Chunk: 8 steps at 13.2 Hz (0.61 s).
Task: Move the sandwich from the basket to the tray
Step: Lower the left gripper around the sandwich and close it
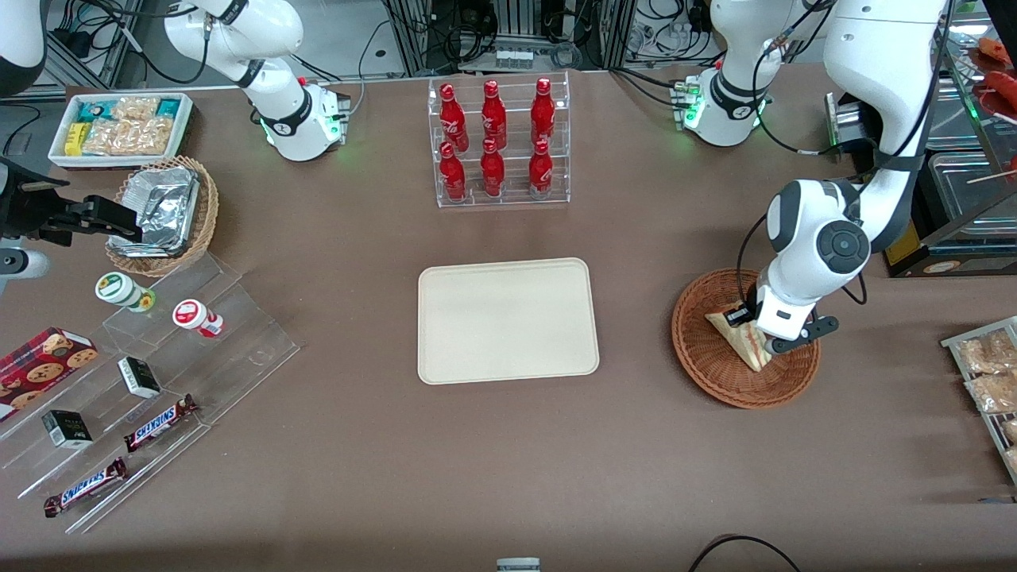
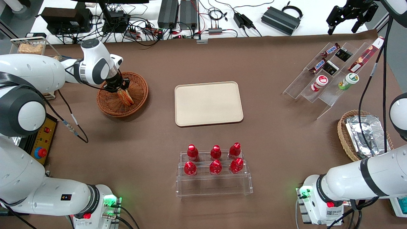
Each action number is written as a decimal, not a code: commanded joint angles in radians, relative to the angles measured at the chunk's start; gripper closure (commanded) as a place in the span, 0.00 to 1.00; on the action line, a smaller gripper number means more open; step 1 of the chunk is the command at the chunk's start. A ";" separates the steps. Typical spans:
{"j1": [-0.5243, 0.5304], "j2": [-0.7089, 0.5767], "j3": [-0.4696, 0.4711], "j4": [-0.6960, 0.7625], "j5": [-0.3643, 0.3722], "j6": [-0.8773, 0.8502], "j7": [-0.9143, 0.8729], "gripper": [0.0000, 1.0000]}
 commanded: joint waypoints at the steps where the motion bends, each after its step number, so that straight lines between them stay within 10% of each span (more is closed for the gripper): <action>1: -0.013 -0.030 -0.003 0.123 0.069 -0.182 0.000 1.00; 8: -0.221 0.003 -0.035 0.378 0.083 -0.380 0.030 1.00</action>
